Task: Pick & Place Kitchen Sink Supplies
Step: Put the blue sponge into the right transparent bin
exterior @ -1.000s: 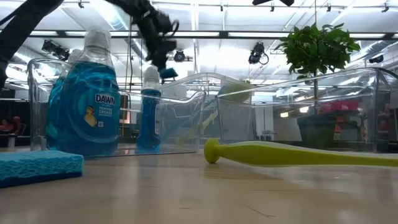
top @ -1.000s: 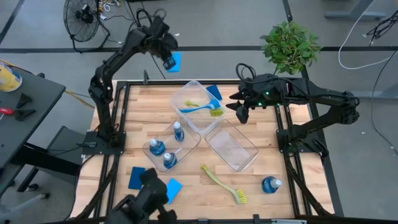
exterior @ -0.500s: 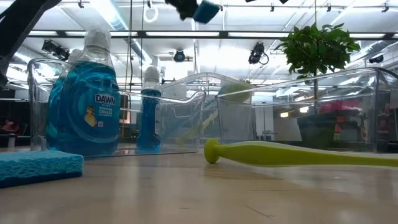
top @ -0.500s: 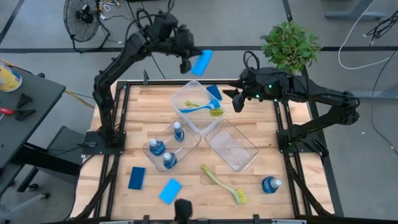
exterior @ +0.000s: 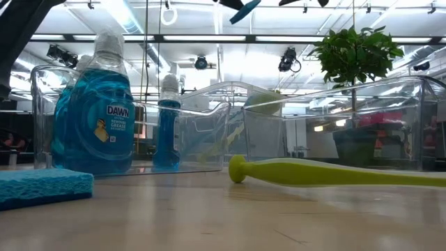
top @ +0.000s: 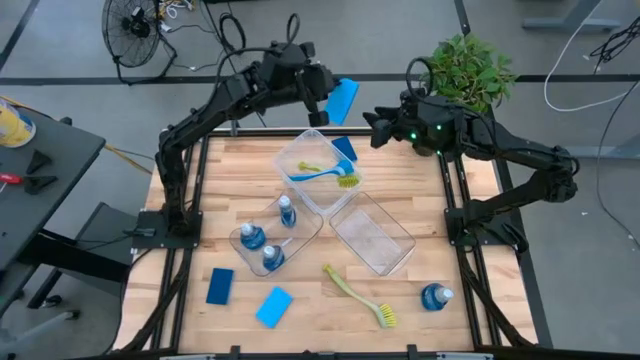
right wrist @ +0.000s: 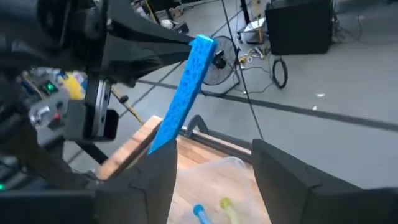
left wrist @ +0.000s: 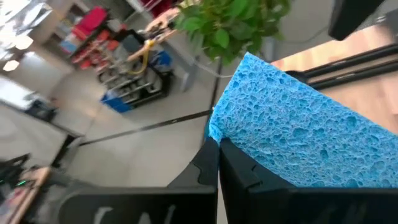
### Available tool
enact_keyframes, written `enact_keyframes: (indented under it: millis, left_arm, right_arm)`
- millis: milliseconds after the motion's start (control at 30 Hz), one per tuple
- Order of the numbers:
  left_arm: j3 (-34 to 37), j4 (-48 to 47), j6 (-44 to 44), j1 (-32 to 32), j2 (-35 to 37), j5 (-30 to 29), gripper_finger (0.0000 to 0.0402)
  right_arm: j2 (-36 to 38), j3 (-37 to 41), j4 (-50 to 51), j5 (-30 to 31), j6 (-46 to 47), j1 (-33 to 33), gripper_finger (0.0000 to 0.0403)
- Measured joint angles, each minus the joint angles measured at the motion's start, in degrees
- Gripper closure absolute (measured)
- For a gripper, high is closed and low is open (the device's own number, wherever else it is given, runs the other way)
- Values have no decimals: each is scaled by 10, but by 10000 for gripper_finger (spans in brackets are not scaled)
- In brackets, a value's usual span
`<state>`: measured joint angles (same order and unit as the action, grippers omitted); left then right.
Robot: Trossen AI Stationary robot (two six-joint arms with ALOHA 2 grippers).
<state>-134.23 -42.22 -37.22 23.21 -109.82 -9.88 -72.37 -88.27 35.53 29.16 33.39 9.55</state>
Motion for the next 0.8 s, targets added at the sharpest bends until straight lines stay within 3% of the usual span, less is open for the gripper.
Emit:
enact_keyframes:
  millis: [200, 467, 800]
  left_arm:
    - [0, 7, 1, -12, 0, -49, 399]
    - [9, -7, 8, -17, -1, -72, 399]
    - [8, -11, 4, -32, 0, -74, 399]
  right_arm:
    - [-20, 0, -31, -26, 19, 11, 195]
    - [-58, 0, -103, -47, 5, 13, 195]
    - [-87, 0, -108, -47, 52, 27, 195]
